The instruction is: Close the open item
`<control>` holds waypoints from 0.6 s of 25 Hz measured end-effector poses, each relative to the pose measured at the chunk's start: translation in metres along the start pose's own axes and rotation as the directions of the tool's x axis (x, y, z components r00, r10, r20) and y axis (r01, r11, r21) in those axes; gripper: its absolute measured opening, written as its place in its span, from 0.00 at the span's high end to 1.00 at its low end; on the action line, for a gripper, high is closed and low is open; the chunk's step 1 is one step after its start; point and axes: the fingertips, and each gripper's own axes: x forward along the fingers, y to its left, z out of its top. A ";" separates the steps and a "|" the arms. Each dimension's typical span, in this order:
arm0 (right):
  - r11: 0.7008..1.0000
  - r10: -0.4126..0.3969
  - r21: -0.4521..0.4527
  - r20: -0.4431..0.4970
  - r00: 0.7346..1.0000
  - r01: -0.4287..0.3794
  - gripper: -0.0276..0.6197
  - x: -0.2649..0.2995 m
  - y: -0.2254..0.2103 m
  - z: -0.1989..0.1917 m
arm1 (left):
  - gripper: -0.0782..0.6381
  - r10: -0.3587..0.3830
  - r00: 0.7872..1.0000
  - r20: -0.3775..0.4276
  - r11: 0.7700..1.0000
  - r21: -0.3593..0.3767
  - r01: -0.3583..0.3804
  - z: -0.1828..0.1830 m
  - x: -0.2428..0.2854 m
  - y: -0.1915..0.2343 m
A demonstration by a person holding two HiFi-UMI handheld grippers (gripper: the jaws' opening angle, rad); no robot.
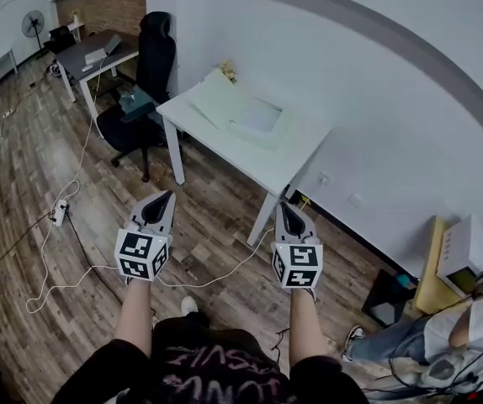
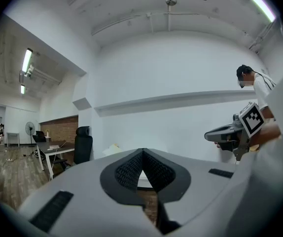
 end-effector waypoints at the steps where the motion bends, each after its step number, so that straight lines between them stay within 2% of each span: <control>1: 1.000 0.002 0.007 0.001 1.000 -0.002 0.92 0.000 0.000 0.000 | 0.87 -0.003 1.000 0.005 1.000 -0.007 0.003 0.000 0.001 0.000; 5: 0.999 0.010 0.053 0.014 1.000 -0.011 0.92 0.007 -0.003 -0.001 | 0.87 -0.013 1.000 0.018 1.000 -0.026 0.014 0.000 0.007 0.004; 9: 0.998 0.009 0.062 0.009 1.000 -0.009 0.92 0.023 -0.003 -0.003 | 0.87 -0.031 0.999 0.011 0.999 -0.005 0.031 -0.007 0.020 0.012; 15: 0.998 0.007 0.057 0.002 1.000 -0.007 0.92 0.051 0.001 -0.001 | 0.87 -0.085 0.996 0.006 0.996 -0.018 0.085 -0.011 0.047 0.029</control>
